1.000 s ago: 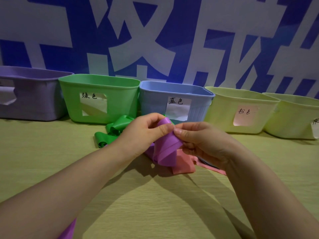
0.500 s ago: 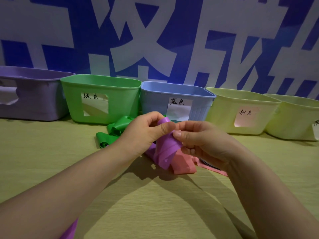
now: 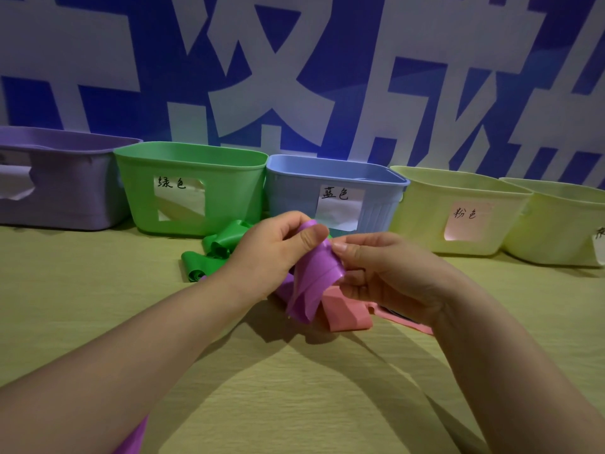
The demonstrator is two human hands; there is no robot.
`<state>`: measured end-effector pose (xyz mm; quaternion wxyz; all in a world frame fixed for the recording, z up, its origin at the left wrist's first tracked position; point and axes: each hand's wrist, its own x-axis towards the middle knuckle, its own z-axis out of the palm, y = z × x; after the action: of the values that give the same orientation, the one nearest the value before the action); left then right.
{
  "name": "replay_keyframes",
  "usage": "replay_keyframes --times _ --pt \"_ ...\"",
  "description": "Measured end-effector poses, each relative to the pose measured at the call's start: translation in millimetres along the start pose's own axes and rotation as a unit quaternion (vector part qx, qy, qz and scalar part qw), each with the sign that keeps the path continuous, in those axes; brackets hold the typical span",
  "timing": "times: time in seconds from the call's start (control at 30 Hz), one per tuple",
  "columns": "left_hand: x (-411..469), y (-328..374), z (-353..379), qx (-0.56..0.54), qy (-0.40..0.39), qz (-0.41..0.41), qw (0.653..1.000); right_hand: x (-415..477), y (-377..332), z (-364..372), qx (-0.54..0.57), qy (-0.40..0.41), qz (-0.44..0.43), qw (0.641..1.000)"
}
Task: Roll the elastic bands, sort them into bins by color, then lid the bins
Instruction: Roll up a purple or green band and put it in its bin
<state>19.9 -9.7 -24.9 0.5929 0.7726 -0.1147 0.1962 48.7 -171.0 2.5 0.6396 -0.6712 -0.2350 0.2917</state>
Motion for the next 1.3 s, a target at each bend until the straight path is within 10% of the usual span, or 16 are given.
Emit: replay_keyframes --times 0.3,1.3 --pt "0 -4 -2 0.185 0.057 0.034 0.981 2 3 5 -0.048 0.046 -0.014 0.998" --pt "-2 3 -1 0.03 0.064 0.01 0.997 7 5 3 -0.069 0.125 -0.139 0.98"
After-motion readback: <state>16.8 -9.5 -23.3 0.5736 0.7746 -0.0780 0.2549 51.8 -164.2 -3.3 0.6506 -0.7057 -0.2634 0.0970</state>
